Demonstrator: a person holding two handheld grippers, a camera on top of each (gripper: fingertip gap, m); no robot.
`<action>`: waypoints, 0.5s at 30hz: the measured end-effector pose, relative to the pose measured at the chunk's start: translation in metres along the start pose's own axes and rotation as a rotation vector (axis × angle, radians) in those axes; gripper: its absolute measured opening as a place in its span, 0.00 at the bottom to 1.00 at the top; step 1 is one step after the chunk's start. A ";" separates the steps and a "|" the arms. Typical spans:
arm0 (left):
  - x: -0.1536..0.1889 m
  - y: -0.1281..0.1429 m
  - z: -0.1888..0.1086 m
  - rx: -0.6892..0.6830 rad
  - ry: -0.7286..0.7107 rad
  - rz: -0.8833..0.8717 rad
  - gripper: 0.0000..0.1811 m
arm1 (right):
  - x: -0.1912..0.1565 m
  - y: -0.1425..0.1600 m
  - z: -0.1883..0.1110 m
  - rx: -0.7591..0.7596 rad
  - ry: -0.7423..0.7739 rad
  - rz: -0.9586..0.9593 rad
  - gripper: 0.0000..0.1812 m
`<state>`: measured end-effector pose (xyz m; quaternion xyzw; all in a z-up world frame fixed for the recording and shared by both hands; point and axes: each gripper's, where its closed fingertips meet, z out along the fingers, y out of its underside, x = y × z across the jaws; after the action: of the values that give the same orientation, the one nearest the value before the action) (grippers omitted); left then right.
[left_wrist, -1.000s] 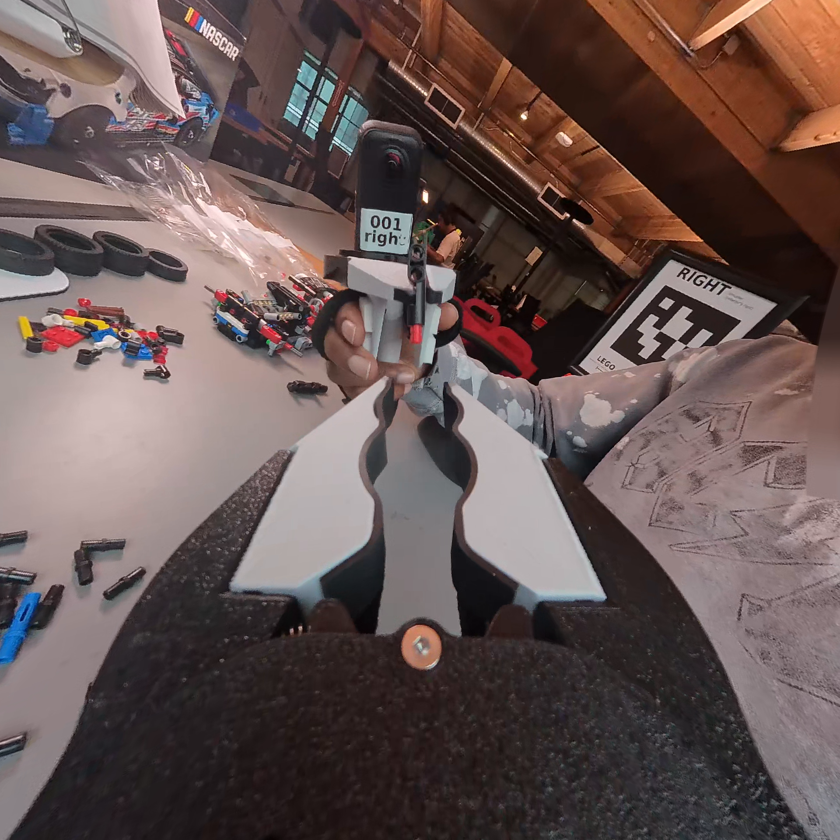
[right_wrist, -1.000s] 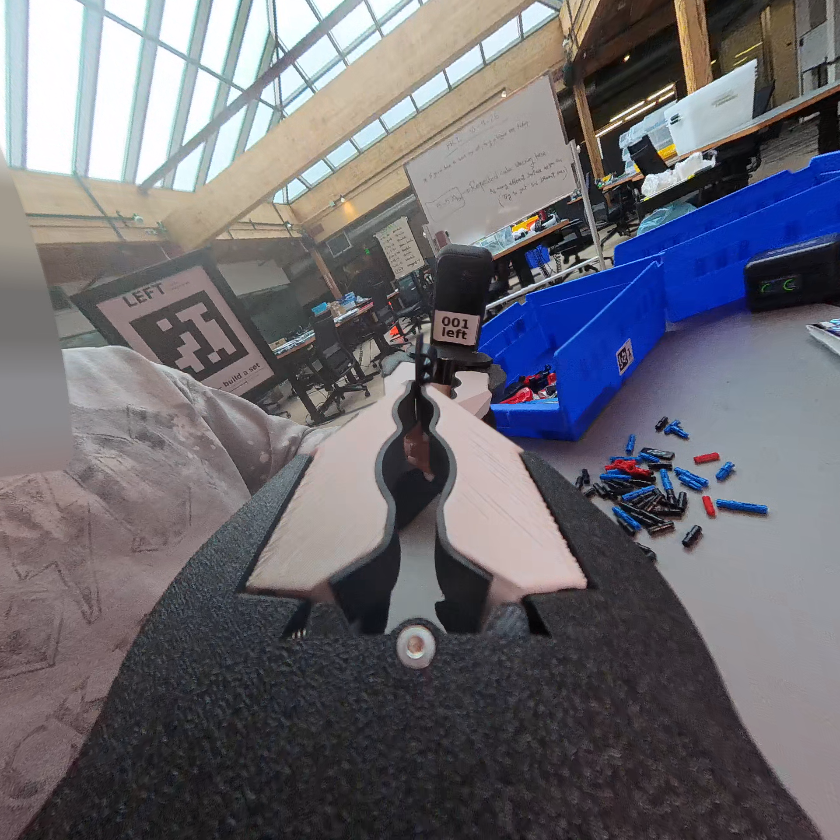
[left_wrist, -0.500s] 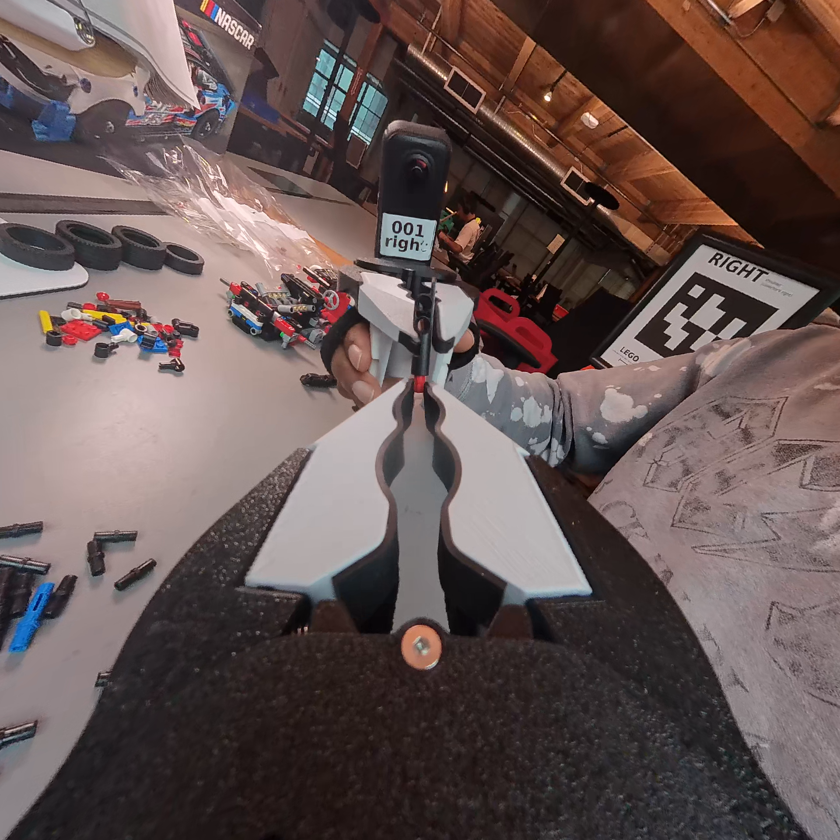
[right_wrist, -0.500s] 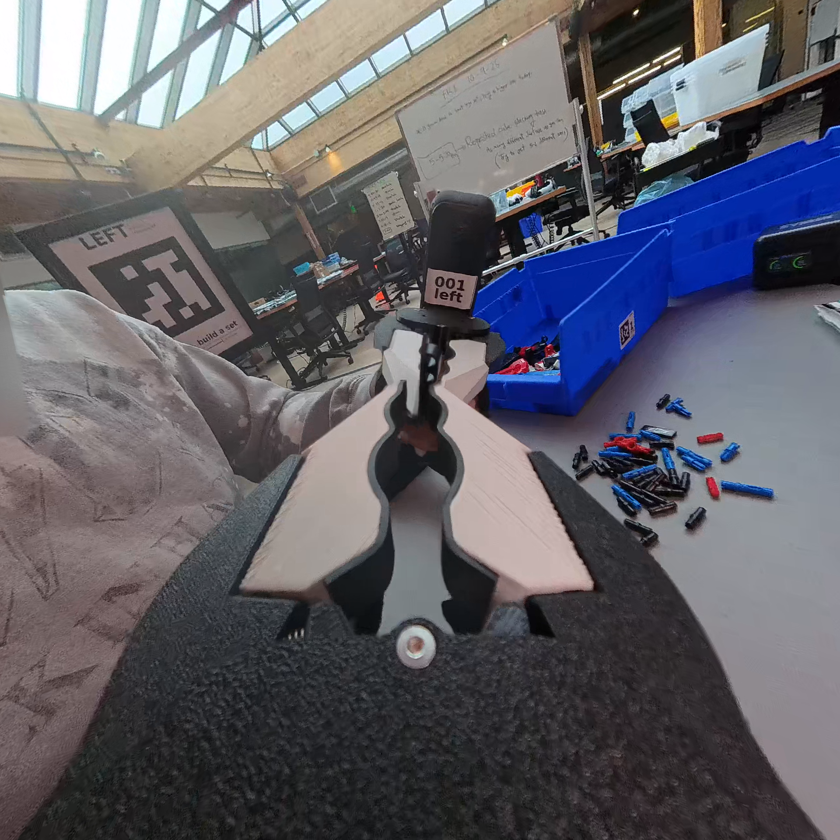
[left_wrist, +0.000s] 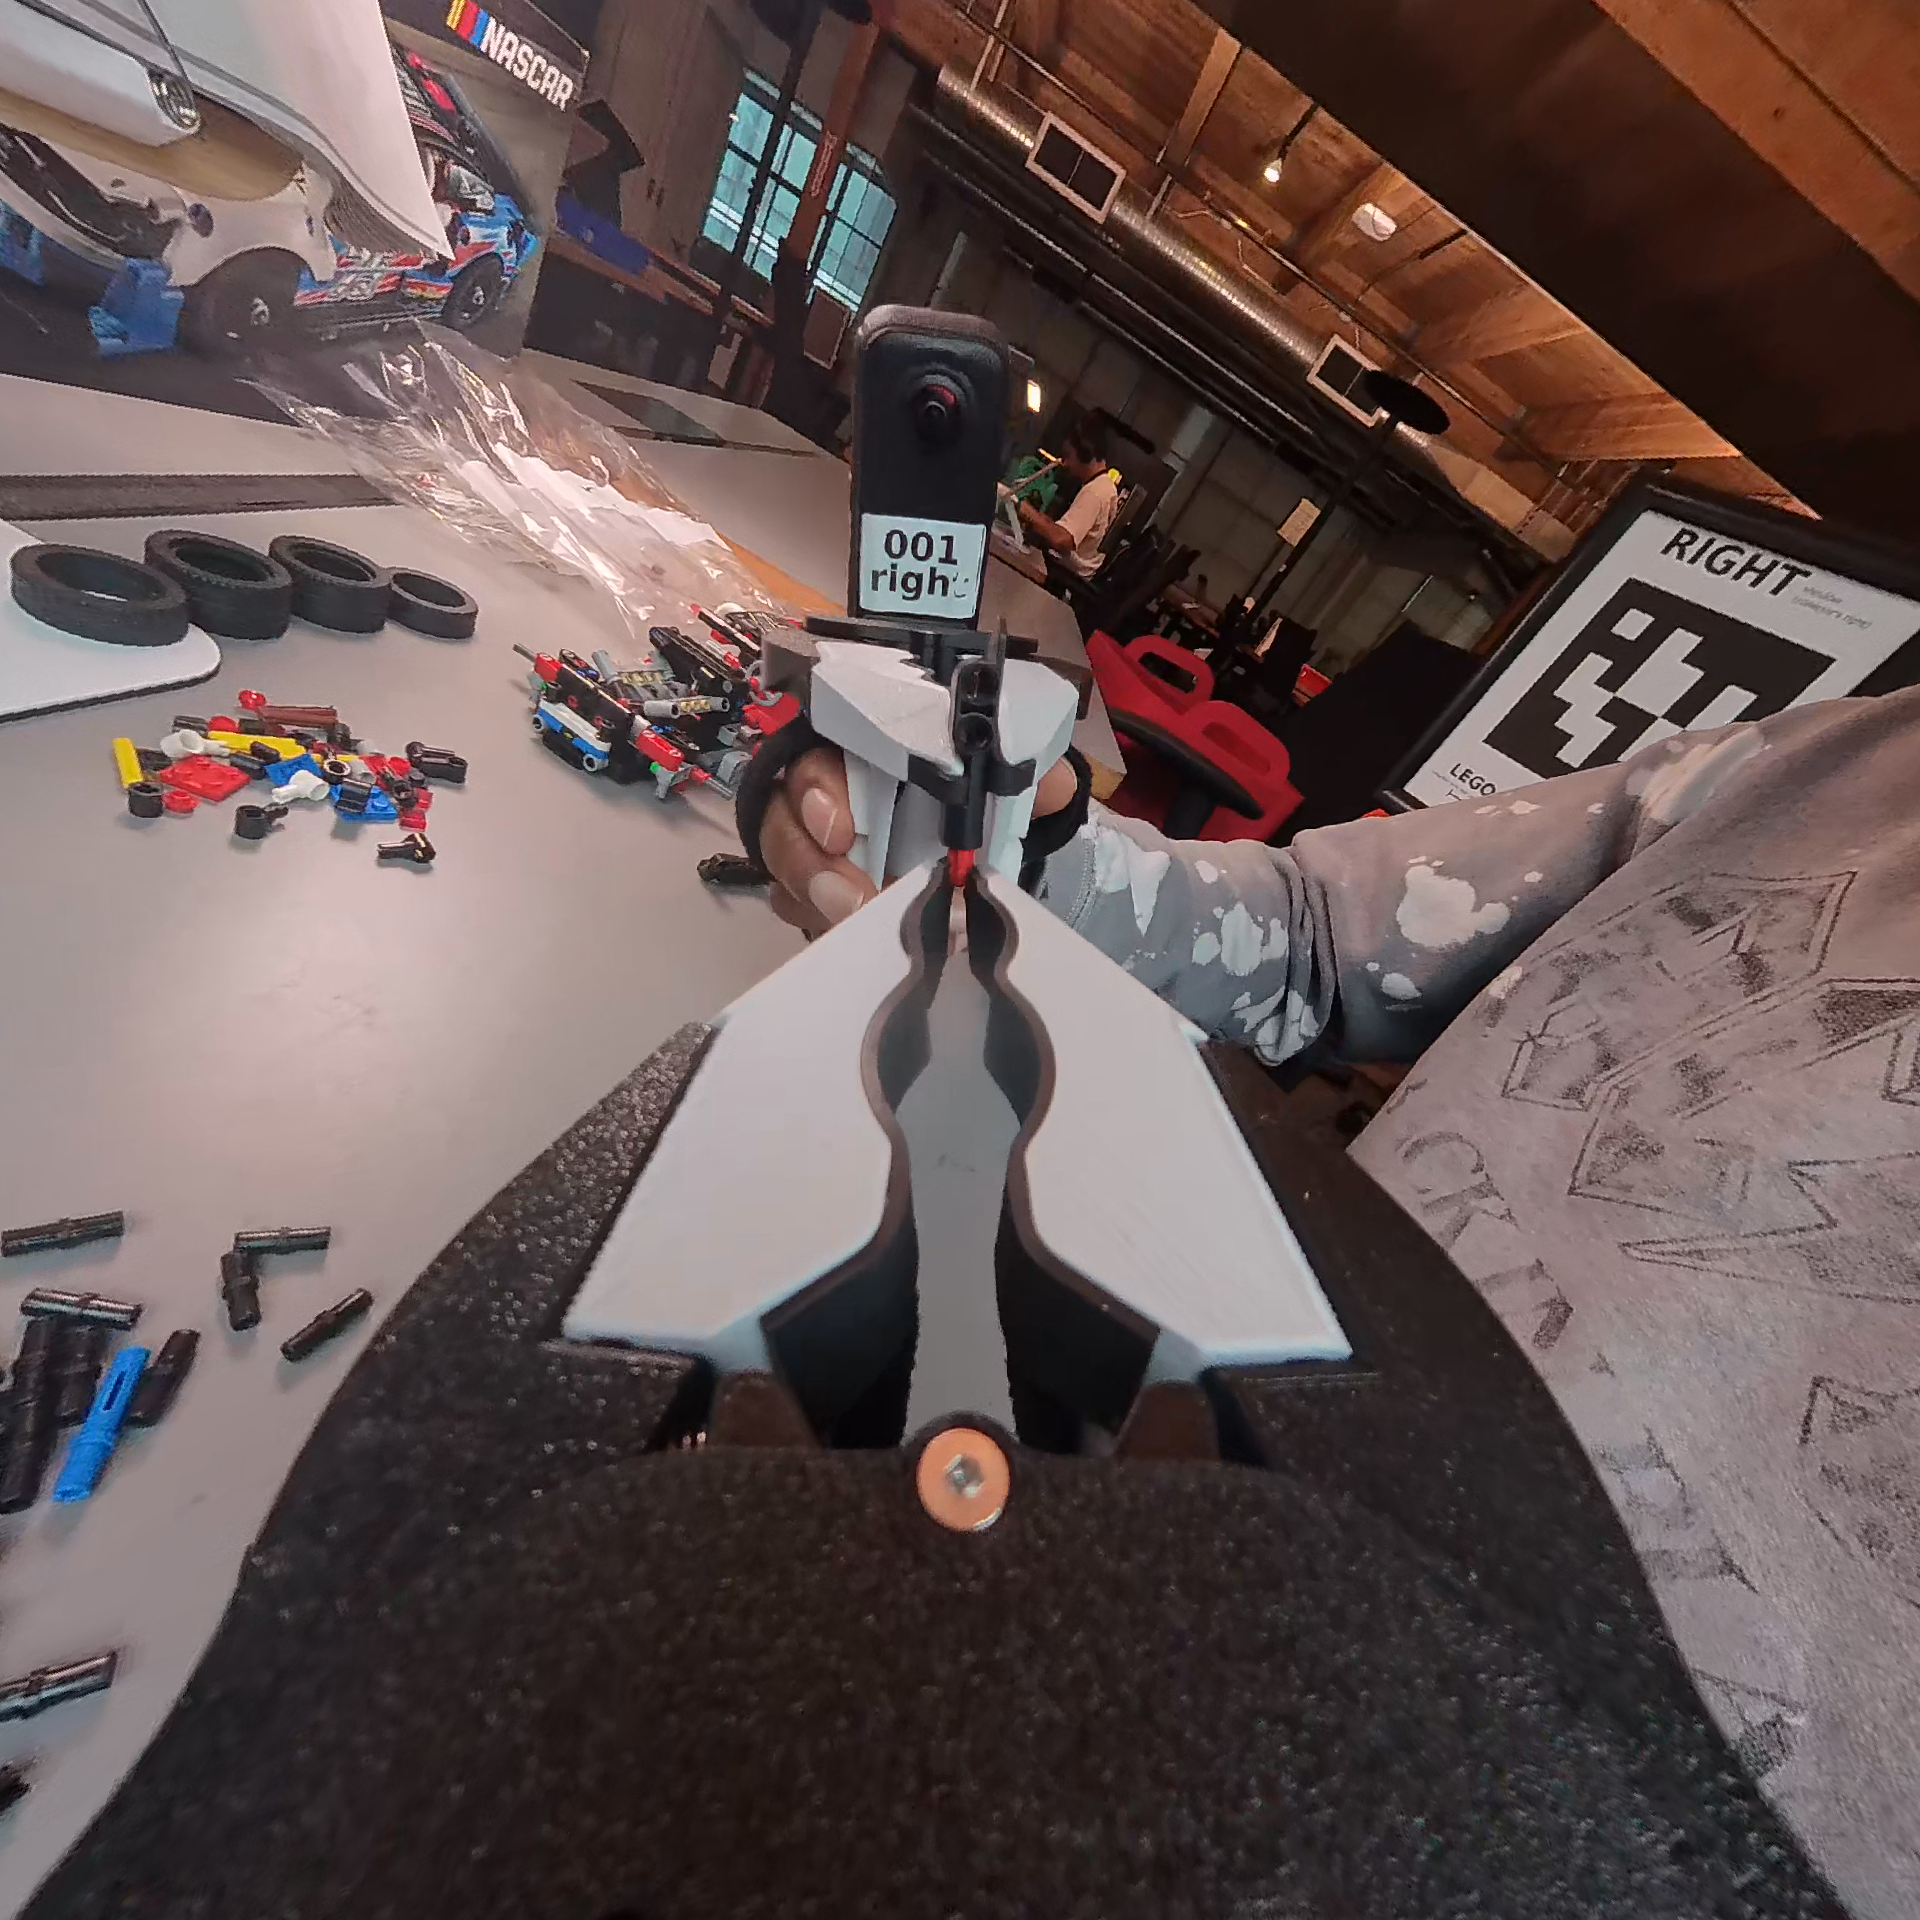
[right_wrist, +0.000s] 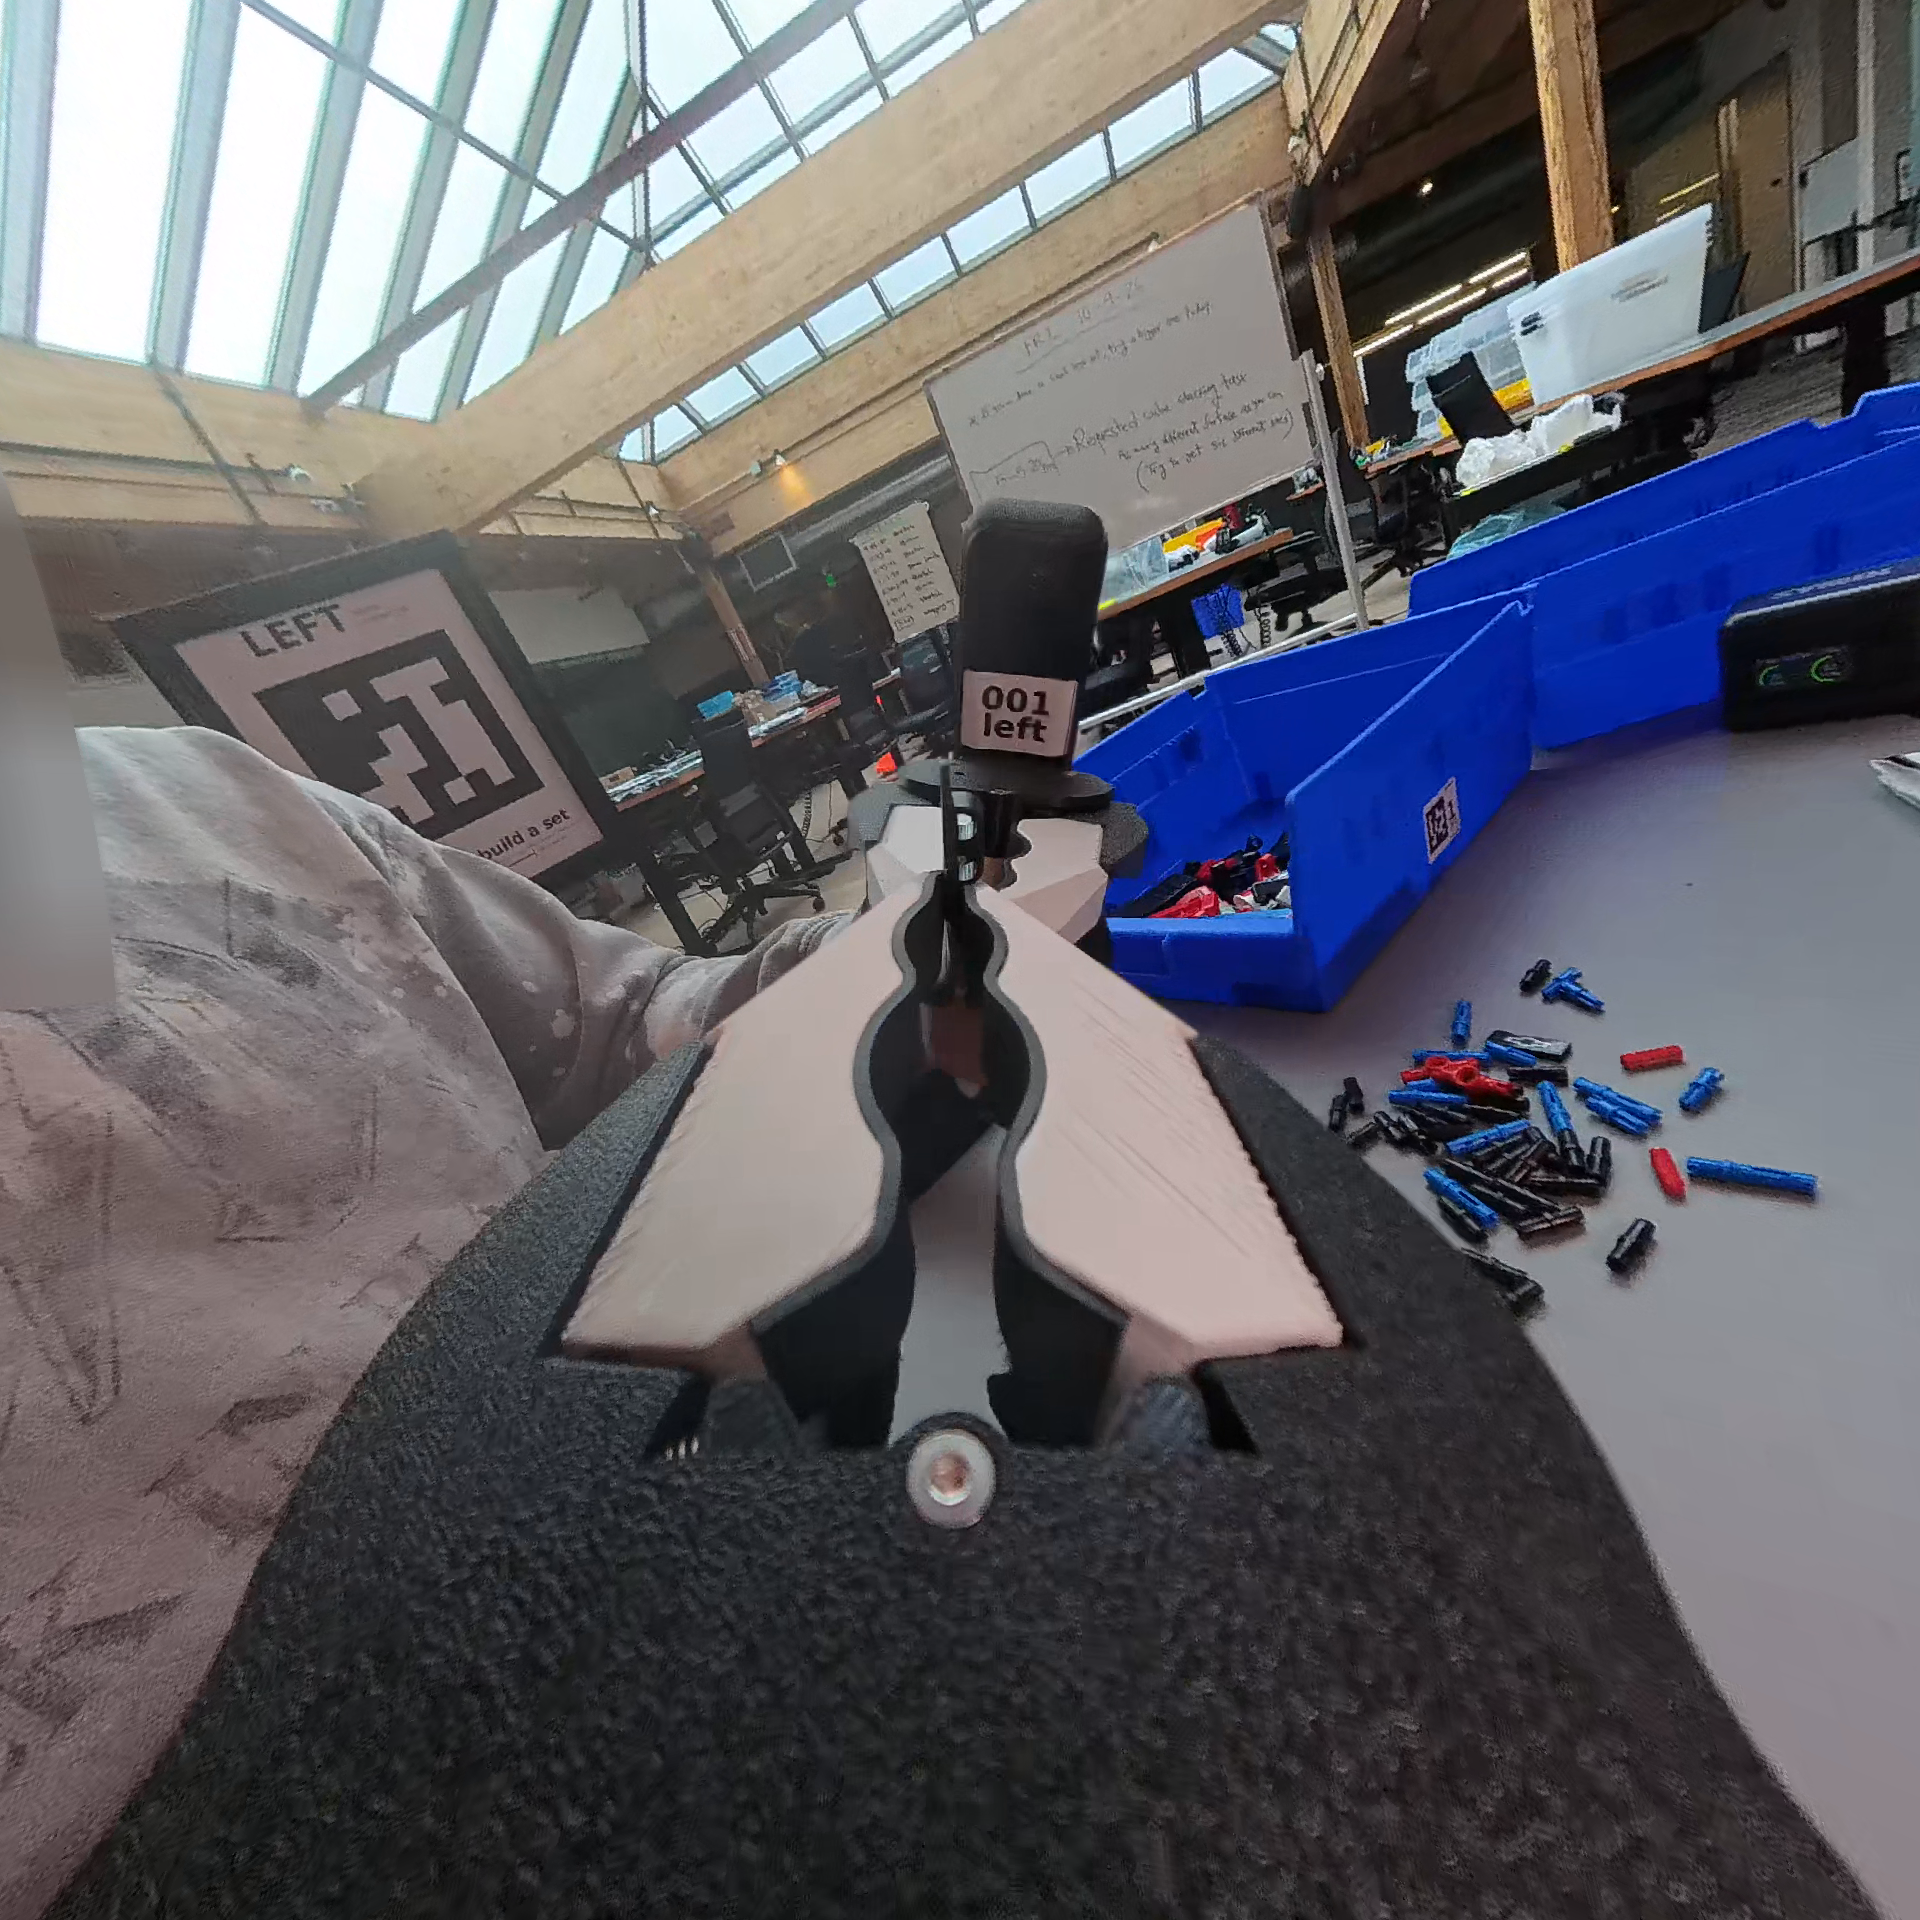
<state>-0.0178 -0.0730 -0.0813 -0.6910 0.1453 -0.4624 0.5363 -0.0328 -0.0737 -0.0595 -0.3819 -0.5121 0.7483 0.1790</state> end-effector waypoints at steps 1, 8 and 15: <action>0.000 0.000 0.000 -0.004 -0.008 0.008 0.00 | 0.000 0.000 0.000 0.002 -0.004 0.007 0.01; -0.004 -0.001 -0.001 -0.021 -0.085 0.085 0.00 | 0.005 -0.003 0.002 0.036 0.006 0.026 0.00; -0.024 0.057 0.019 -0.268 -0.192 0.156 0.00 | 0.008 -0.075 -0.032 0.271 0.067 -0.051 0.01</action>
<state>0.0012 -0.0670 -0.1428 -0.7838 0.2068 -0.3279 0.4851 -0.0233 -0.0176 -0.0004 -0.3658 -0.4095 0.7926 0.2652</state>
